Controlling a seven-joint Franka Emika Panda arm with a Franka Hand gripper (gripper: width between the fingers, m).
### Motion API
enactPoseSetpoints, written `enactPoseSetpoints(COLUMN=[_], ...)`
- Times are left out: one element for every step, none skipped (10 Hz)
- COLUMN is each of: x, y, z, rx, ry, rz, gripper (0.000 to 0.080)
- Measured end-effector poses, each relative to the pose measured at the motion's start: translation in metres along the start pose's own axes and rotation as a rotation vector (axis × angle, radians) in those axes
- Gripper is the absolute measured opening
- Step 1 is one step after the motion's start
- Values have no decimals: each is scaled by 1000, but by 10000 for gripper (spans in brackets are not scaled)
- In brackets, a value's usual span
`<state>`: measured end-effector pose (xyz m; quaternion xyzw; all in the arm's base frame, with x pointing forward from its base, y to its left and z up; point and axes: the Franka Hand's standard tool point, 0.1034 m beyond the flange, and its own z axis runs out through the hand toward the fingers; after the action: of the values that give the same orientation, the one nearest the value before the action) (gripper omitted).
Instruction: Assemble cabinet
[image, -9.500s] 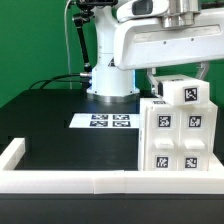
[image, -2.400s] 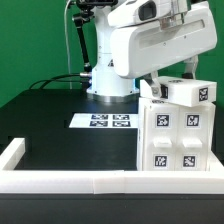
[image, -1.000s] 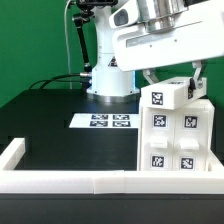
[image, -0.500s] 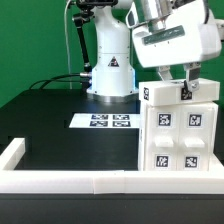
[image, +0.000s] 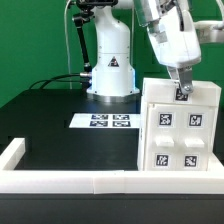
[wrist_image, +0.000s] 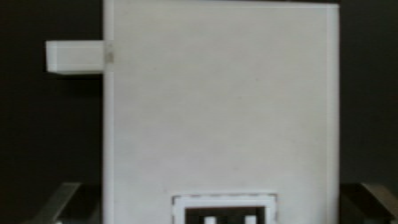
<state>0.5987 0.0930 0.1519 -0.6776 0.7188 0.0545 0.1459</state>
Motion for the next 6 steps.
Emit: enactPoseSetpoints(x=[0,2,2,1,2,2], y=[0,1,2,2,1,1], z=[0,0,0,-1,-1,-1], rx=[5,24,34,37,37,37], ry=[-3,-11,-11,-18,-22,-24], rz=[61,215,310,385,452,508], gripper=[565,565,565,565,565,565])
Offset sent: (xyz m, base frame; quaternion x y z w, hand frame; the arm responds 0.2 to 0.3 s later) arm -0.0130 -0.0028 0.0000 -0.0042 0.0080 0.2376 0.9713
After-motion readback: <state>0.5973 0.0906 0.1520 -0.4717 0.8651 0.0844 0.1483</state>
